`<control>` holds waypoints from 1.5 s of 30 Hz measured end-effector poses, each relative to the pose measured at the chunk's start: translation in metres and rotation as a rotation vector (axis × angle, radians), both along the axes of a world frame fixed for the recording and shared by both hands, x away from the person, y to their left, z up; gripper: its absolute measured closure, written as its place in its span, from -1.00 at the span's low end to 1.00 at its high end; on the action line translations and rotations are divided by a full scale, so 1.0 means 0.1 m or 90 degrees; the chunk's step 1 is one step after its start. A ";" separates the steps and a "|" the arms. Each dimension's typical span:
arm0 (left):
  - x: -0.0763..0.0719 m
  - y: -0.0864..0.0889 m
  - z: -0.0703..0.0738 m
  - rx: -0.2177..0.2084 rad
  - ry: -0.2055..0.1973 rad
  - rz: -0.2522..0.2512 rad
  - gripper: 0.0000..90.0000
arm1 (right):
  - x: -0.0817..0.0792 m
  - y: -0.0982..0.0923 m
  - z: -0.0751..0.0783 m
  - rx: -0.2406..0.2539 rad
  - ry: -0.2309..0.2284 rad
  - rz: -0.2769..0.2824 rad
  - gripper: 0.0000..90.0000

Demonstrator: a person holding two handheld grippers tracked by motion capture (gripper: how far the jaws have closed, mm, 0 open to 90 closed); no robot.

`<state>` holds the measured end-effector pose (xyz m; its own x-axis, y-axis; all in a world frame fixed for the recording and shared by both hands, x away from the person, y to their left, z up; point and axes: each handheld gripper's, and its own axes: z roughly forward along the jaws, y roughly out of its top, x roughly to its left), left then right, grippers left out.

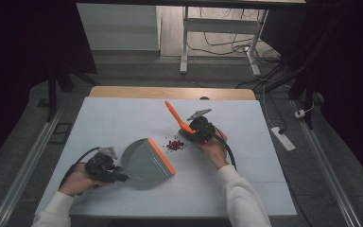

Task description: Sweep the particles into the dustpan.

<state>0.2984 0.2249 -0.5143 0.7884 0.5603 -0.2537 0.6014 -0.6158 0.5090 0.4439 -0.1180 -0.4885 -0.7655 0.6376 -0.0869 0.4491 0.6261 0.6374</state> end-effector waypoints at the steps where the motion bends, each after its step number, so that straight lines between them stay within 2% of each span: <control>1: 0.00 0.00 0.00 -0.001 0.001 -0.001 0.37 | -0.01 0.01 0.00 0.000 0.001 0.000 0.55; 19: 0.00 0.00 0.00 -0.004 0.003 0.005 0.38 | -0.10 0.17 -0.01 0.003 0.005 0.035 0.55; 45: 0.00 -0.02 -0.01 -0.003 0.002 0.006 0.37 | -0.25 0.40 -0.02 -0.012 -0.001 0.071 0.55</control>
<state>0.2988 0.2234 -0.5150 0.7821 0.5672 -0.2581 0.6089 -0.6074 0.5101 0.4190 -0.0778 -0.4903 -0.8313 0.5470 -0.0988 0.3754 0.6837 0.6258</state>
